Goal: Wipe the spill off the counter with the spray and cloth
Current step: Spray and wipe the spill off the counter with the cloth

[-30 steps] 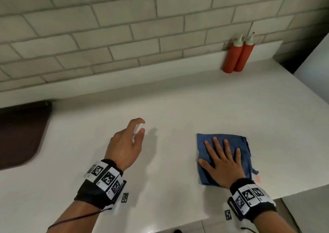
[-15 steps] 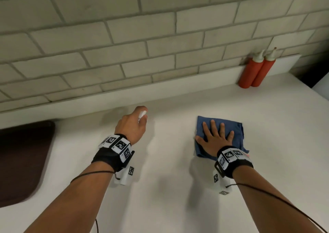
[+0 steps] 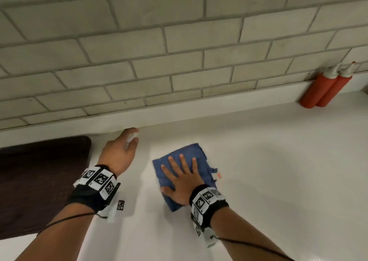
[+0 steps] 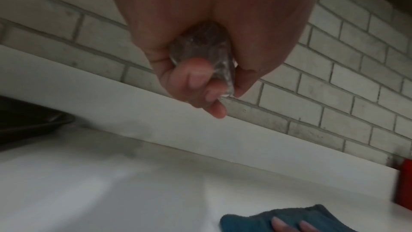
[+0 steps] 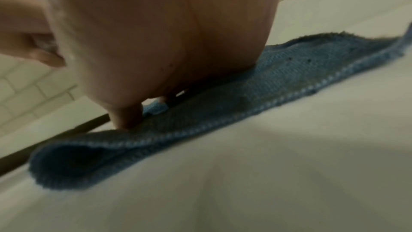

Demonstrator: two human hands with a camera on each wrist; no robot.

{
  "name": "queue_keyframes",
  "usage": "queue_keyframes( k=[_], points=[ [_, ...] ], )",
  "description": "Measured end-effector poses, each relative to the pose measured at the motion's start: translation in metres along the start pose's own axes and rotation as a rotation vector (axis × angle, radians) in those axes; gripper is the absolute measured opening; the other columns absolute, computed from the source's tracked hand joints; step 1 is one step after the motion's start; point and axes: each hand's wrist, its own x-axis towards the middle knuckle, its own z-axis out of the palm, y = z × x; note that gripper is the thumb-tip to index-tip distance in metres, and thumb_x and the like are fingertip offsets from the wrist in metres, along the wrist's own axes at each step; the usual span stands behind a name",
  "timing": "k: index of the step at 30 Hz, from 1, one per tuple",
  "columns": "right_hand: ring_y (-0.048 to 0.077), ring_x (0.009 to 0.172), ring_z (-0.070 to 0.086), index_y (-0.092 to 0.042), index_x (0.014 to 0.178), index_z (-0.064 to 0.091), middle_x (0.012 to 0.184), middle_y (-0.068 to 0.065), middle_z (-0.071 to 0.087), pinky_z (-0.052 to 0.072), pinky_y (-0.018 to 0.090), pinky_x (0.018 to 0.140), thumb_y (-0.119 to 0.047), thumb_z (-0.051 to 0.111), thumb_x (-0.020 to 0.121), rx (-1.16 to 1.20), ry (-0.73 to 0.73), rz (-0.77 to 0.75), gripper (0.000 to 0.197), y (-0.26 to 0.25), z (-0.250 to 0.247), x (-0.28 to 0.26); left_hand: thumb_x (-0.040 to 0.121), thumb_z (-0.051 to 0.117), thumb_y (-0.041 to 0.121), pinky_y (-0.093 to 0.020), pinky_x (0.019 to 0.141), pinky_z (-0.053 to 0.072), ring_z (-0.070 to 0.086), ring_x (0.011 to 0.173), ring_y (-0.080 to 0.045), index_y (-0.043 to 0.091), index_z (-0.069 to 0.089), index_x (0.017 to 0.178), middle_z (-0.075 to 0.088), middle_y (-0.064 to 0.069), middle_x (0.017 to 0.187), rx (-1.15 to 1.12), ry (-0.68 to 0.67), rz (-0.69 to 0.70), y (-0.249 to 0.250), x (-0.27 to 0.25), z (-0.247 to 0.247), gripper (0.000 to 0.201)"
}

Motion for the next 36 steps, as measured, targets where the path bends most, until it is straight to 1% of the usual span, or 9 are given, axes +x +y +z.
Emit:
queue_keyframes(
  k=[3, 7, 11, 13, 17, 19, 22, 27, 36],
  points=[
    [0.025, 0.144, -0.026, -0.039, 0.153, -0.008, 0.16, -0.008, -0.022, -0.02, 0.062, 0.11, -0.082, 0.006, 0.08, -0.026, -0.013, -0.028, 0.086, 0.002, -0.005, 0.009, 0.094, 0.043, 0.048, -0.036, 0.086, 0.053, 0.07, 0.089, -0.026, 0.044, 0.047, 0.126, 0.072, -0.006, 0.086, -0.021, 0.009, 0.002, -0.016, -0.013, -0.012, 0.032],
    [0.028, 0.148, -0.019, -0.042, 0.153, -0.008, 0.161, -0.009, -0.02, -0.014, 0.063, 0.113, -0.077, 0.018, 0.089, 0.015, 0.007, 0.127, 0.077, 0.037, -0.039, 0.059, 0.086, 0.039, 0.059, -0.041, 0.091, 0.053, 0.069, 0.093, -0.028, 0.049, 0.045, 0.127, 0.073, -0.005, 0.086, -0.019, 0.027, -0.032, -0.033, -0.03, -0.027, 0.043],
    [0.034, 0.147, -0.018, -0.038, 0.154, -0.005, 0.162, -0.005, -0.019, -0.013, 0.067, 0.111, -0.074, 0.027, 0.09, 0.065, 0.003, 0.239, 0.08, 0.019, -0.061, 0.114, 0.082, 0.036, 0.064, -0.042, 0.09, 0.054, 0.069, 0.093, -0.029, 0.053, 0.042, 0.126, 0.073, -0.005, 0.09, -0.01, 0.036, -0.082, -0.059, -0.044, -0.044, 0.045],
    [0.037, 0.147, -0.018, -0.036, 0.154, -0.004, 0.162, -0.003, -0.019, -0.014, 0.068, 0.11, -0.073, 0.028, 0.089, 0.062, -0.002, 0.2, 0.082, -0.014, -0.06, 0.127, 0.083, 0.036, 0.063, -0.043, 0.088, 0.055, 0.069, 0.091, -0.03, 0.053, 0.042, 0.126, 0.073, -0.006, 0.092, 0.01, 0.044, -0.102, -0.074, -0.049, -0.055, 0.044],
    [0.035, 0.145, -0.024, -0.035, 0.154, -0.009, 0.161, -0.003, -0.023, -0.02, 0.066, 0.107, -0.077, 0.025, 0.088, -0.029, -0.071, -0.052, 0.085, -0.093, -0.03, 0.121, 0.096, 0.045, 0.048, -0.045, 0.088, 0.054, 0.068, 0.091, -0.03, 0.049, 0.044, 0.129, 0.07, -0.008, 0.097, 0.027, 0.053, -0.145, -0.093, -0.058, -0.07, 0.032],
    [0.031, 0.146, -0.025, -0.038, 0.154, -0.009, 0.16, -0.007, -0.024, -0.022, 0.064, 0.107, -0.081, 0.025, 0.086, -0.065, -0.11, -0.123, 0.088, -0.104, -0.029, 0.126, 0.098, 0.044, 0.045, -0.044, 0.085, 0.055, 0.067, 0.089, -0.028, 0.049, 0.043, 0.129, 0.068, -0.007, 0.095, 0.01, 0.055, -0.138, -0.092, -0.06, -0.073, 0.032],
    [0.028, 0.148, -0.016, -0.042, 0.153, -0.004, 0.162, -0.01, -0.017, -0.011, 0.063, 0.114, -0.083, 0.035, 0.081, -0.036, -0.115, -0.141, 0.092, -0.087, -0.053, 0.152, 0.098, 0.045, 0.044, -0.041, 0.084, 0.054, 0.065, 0.09, -0.027, 0.048, 0.044, 0.131, 0.067, -0.006, 0.098, 0.004, 0.072, -0.118, -0.094, -0.062, -0.076, 0.033],
    [0.029, 0.149, -0.015, -0.044, 0.153, -0.001, 0.162, -0.011, -0.016, -0.01, 0.062, 0.114, -0.081, 0.035, 0.082, 0.049, -0.044, 0.021, 0.088, -0.065, -0.069, 0.169, 0.099, 0.042, 0.045, -0.038, 0.079, 0.054, 0.065, 0.08, -0.019, 0.047, 0.044, 0.131, 0.069, -0.001, 0.088, 0.03, 0.069, -0.131, -0.104, -0.067, -0.081, 0.032],
    [0.03, 0.147, -0.02, -0.037, 0.154, -0.008, 0.162, -0.006, -0.02, -0.012, 0.061, 0.115, -0.071, 0.019, 0.093, 0.1, 0.061, 0.255, 0.075, -0.032, -0.033, 0.101, 0.098, 0.043, 0.041, -0.043, 0.086, 0.053, 0.063, 0.087, -0.028, 0.045, 0.041, 0.136, 0.065, -0.005, 0.096, 0.007, 0.034, -0.143, -0.086, -0.055, -0.077, 0.037]
  ],
)
